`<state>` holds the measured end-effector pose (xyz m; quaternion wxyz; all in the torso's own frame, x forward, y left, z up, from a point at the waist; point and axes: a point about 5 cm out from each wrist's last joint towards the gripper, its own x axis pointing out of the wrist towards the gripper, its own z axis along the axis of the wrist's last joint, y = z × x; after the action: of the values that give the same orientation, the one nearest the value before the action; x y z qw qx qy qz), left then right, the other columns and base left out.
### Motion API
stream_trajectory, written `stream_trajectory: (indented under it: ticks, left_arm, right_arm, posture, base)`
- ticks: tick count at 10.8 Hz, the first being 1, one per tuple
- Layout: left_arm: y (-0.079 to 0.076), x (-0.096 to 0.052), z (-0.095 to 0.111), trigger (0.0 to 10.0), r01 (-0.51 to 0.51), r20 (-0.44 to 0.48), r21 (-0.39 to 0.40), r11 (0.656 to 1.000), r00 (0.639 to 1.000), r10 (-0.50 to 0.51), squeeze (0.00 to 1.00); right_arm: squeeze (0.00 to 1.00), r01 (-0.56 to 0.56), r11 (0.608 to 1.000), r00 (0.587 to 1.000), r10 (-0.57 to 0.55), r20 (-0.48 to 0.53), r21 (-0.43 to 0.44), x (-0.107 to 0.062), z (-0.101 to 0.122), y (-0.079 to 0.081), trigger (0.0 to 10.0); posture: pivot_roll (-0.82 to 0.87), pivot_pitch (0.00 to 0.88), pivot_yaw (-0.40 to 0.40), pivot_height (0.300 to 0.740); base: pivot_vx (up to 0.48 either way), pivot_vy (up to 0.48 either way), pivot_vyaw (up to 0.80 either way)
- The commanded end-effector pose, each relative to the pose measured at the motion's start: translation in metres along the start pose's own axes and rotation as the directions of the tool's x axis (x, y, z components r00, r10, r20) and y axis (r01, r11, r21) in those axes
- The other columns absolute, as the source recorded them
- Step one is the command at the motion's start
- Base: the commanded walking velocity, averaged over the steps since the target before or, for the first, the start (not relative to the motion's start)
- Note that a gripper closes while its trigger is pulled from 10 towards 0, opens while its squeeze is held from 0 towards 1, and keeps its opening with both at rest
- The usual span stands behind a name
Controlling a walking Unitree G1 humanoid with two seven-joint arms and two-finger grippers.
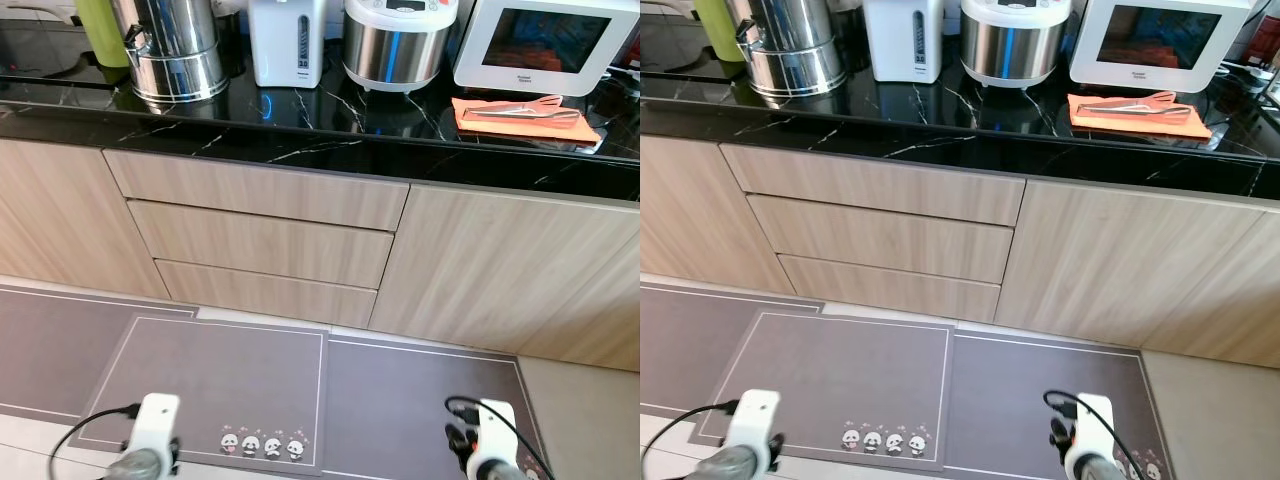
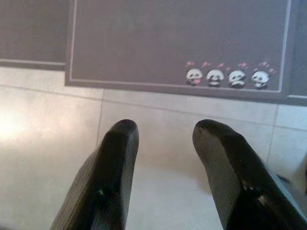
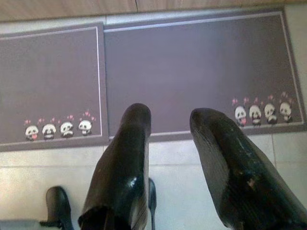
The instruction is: Kitchen organization
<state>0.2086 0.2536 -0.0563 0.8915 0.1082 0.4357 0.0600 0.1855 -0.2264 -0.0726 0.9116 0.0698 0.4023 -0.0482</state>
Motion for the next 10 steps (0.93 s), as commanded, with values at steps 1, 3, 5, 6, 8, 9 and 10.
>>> stream_trajectory:
  ticks: [1,3,5,6,8,9,10]
  left_arm:
    - [0.002,-0.002,-0.013,10.0,0.008,-0.045,-0.008,1.000,0.999,-0.009,0.00]
    - [0.002,-0.003,-0.019,10.0,0.009,-0.063,-0.037,0.999,0.998,-0.011,0.00]
    - [-0.005,-0.003,-0.017,10.0,0.027,-0.048,-0.059,0.998,0.998,-0.029,0.00]
    - [-0.007,-0.002,-0.016,10.0,0.030,-0.040,-0.075,0.997,0.999,-0.033,0.00]
    - [-0.007,-0.002,-0.016,10.0,0.030,-0.039,-0.078,0.996,0.999,-0.033,0.00]
    - [-0.004,-0.004,-0.025,10.0,0.015,-0.066,-0.084,0.996,0.998,-0.021,0.00]
    - [-0.002,-0.005,-0.029,10.0,0.005,-0.080,-0.090,0.996,0.997,-0.013,0.00]
  right_arm:
    - [0.00,0.025,1.000,0.999,-0.025,-0.040,0.018,-0.006,-0.012,-0.011,10.0]
    - [0.00,0.031,0.999,0.998,-0.029,-0.059,0.024,-0.008,-0.019,-0.014,10.0]
    - [0.00,0.043,0.998,0.996,-0.040,-0.083,0.035,-0.011,-0.026,-0.015,10.0]
    - [0.00,0.049,0.998,0.995,-0.045,-0.089,0.042,-0.011,-0.028,-0.016,10.0]
    - [0.00,0.049,0.998,0.995,-0.045,-0.090,0.044,-0.011,-0.029,-0.016,10.0]
    - [0.00,0.037,0.999,0.994,-0.033,-0.105,0.038,-0.010,-0.034,-0.006,10.0]
    - [0.00,0.027,0.999,0.993,-0.023,-0.112,0.037,-0.009,-0.035,0.000,10.0]
  posture:
    - [-0.01,0.000,-0.021,0.740]
    - [-0.02,0.000,-0.008,0.740]
    - [-0.05,0.000,0.008,0.740]
    - [-0.05,0.000,0.012,0.740]
    - [-0.05,0.000,0.012,0.740]
    - [-0.06,0.000,0.020,0.740]
    - [-0.06,0.000,0.020,0.740]
  base:
    - [0.000,0.000,0.00]
    - [0.000,0.000,0.00]
    - [0.000,0.000,0.00]
    - [0.000,0.000,0.00]
    - [0.000,0.000,0.00]
    - [0.000,0.000,0.00]
    - [0.000,0.000,0.00]
